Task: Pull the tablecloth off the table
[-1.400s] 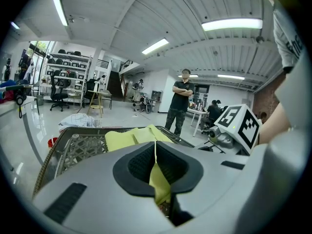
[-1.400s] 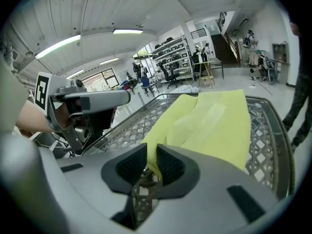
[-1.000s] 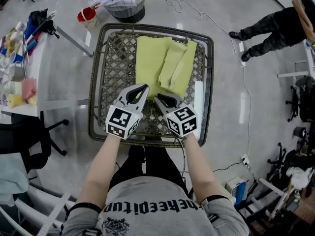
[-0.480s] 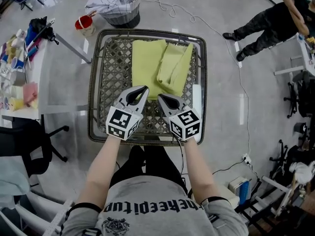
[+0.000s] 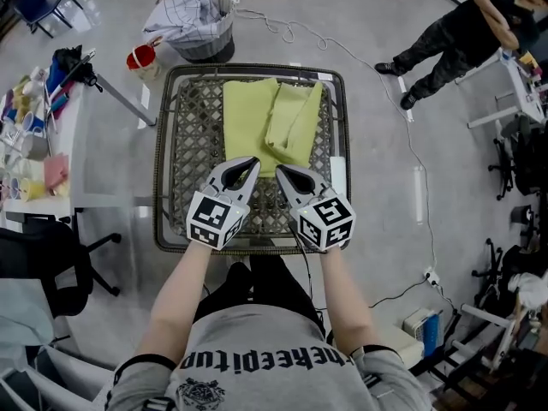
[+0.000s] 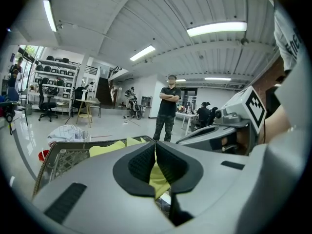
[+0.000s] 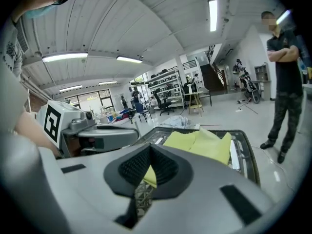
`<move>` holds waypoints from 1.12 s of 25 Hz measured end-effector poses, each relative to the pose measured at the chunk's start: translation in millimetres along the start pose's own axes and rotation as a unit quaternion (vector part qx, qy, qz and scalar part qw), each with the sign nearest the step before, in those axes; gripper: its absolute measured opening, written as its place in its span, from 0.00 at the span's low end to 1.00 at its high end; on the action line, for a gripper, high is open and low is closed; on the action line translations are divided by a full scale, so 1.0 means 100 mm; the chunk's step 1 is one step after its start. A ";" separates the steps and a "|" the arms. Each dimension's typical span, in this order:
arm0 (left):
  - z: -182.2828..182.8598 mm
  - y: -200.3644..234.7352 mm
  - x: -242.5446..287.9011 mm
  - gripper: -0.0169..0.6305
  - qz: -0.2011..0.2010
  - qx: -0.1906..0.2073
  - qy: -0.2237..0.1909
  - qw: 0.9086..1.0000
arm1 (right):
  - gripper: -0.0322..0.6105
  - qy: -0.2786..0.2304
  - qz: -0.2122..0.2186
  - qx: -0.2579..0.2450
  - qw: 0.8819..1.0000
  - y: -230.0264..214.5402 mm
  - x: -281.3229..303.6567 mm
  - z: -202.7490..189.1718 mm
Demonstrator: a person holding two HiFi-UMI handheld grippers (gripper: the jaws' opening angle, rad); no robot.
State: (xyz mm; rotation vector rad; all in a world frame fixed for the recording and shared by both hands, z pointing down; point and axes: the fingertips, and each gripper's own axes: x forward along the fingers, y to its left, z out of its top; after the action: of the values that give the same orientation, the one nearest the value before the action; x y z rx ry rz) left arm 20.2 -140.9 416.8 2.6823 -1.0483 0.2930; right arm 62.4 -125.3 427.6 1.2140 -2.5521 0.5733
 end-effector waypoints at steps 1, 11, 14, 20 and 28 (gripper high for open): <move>0.01 -0.02 -0.02 0.06 -0.001 0.001 -0.002 1.000 | 0.07 -0.004 -0.001 0.000 1.000 0.01 -0.03 0.03; 0.17 -0.18 -0.22 0.06 -0.012 0.012 -0.022 1.000 | 0.07 -0.047 -0.008 -0.012 0.999 0.25 -0.28 0.26; 0.19 -0.23 -0.30 0.05 -0.016 0.015 -0.027 0.999 | 0.07 -0.059 -0.010 -0.014 0.998 0.33 -0.36 0.32; 0.30 -0.30 -0.46 0.05 -0.020 0.018 -0.044 0.999 | 0.07 -0.076 -0.014 -0.025 0.997 0.47 -0.49 0.42; 0.50 -0.41 -0.69 0.05 -0.026 0.020 -0.071 0.997 | 0.07 -0.102 -0.014 -0.043 0.994 0.69 -0.66 0.58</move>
State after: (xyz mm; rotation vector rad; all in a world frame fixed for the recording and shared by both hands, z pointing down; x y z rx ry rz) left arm 3.5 -82.8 344.5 2.7969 -1.0209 0.1153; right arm 45.3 -66.6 334.1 1.3375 -2.6898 0.3447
